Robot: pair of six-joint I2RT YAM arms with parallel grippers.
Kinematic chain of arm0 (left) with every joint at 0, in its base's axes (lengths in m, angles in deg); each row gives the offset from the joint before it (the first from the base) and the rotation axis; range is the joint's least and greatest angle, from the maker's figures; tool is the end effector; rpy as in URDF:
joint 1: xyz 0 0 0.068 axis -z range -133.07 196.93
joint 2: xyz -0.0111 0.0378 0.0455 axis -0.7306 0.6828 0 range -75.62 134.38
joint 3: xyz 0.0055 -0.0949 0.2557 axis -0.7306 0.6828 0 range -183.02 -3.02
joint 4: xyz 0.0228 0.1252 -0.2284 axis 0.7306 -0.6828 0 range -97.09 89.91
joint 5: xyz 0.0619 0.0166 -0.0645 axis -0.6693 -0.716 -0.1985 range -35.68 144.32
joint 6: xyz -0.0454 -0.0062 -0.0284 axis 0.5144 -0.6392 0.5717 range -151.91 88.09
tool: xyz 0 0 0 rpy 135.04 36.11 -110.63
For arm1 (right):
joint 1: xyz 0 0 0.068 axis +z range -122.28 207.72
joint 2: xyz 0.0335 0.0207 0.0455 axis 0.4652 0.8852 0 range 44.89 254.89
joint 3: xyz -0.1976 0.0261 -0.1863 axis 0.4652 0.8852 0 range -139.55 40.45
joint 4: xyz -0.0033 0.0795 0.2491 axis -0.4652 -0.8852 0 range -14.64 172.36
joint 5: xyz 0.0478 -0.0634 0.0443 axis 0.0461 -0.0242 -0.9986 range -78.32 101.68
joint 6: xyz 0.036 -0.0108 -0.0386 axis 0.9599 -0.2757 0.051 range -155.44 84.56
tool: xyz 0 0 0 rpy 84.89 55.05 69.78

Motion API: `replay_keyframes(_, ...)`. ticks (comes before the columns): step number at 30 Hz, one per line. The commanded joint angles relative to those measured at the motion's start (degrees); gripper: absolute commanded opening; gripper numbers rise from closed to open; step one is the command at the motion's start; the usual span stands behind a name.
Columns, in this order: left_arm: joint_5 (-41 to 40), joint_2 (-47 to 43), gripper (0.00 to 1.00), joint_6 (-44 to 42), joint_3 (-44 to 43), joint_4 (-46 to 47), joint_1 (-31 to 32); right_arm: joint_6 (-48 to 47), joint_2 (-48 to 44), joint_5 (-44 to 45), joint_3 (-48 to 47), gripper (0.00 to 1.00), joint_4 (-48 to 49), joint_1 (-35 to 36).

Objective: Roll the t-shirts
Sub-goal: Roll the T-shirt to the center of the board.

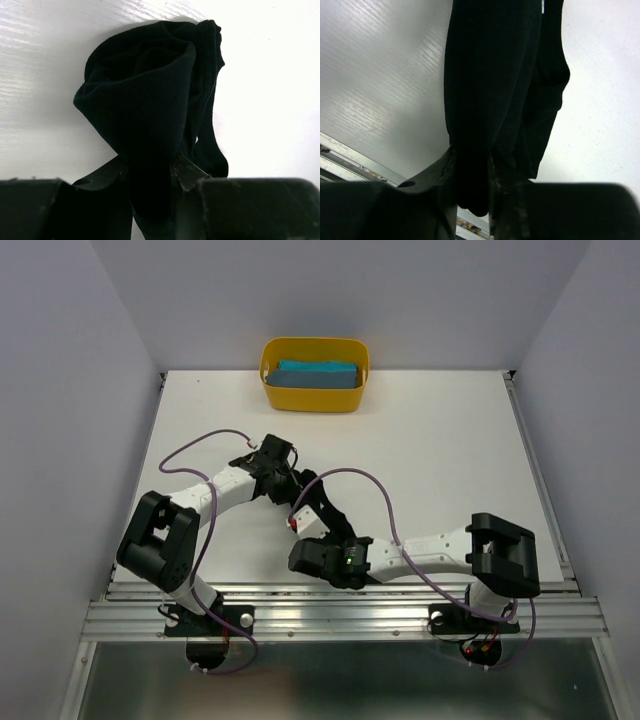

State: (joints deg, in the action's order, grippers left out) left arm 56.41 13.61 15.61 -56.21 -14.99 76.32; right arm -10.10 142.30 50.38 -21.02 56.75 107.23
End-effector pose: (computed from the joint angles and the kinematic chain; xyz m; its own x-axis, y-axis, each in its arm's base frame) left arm 0.2773 -0.1576 0.1967 -0.8334 -0.3766 -0.4046 -0.1543 0.8615 -0.4838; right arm 0.0831 0.3266 0.1906 -0.4500 -0.5950 -0.6659 -0.5759 0.7633 -0.2928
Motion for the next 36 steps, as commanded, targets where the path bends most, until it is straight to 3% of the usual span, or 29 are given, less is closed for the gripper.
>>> replay_keyframes(1,0.11,-2.57,0.0,-0.24,-2.27,-0.14,-0.03,3.57,-2.13,-2.91,2.05,0.11,4.77,-0.84)
replay_keyframes(2,0.28,-2.83,0.0,-0.5,-2.36,0.13,-0.03,4.09,-3.61,-3.88,3.54,0.08,5.38,-1.8)
replay_keyframes(4,0.81,-3.36,0.14,-0.94,-2.36,0.57,-0.12,5.68,-5.72,-7.91,5.56,0.01,7.92,-4.08)
replay_keyframes(5,0.9,-3.54,0.21,-1.21,-2.36,0.66,-0.03,6.64,-8.0,-9.76,6.71,0.01,9.07,-5.05)
replay_keyframes(6,0.99,-4.15,0.37,-1.3,-2.45,0.74,-0.03,7.08,-9.24,-13.52,9.33,0.01,11.61,-6.19)
replay_keyframes(9,0.81,-5.38,0.61,-1.91,-2.97,0.66,-0.03,8.14,-13.45,-20.73,14.34,0.01,16.44,-9.8)
replay_keyframes(11,0.55,-6.26,0.71,-2.52,-3.85,0.13,-0.12,9.28,-14.87,-23.57,16.03,0.01,18.13,-12.0)
replay_keyframes(18,0.38,-9.5,0.77,-4.11,-6.57,-1.98,-0.03,12.09,-17.34,-30.96,21.04,0.01,23.14,-15.34)
replay_keyframes(22,-0.24,-11.45,0.75,-4.81,-5.88,-2.24,-0.12,13.41,-18.39,-34.81,23.15,0.01,24.9,-17.71)
replay_keyframes(26,1.25,-11.63,0.63,-5.34,-3.86,-0.58,-0.03,14.56,-20.5,-40.08,25.7,0.01,29.03,-21.31)
replay_keyframes(36,7.48,-8.73,0.07,-7.62,-1.57,3.11,0.58,18.16,-21.03,-54.51,30.53,0.01,36.75,-30.28)
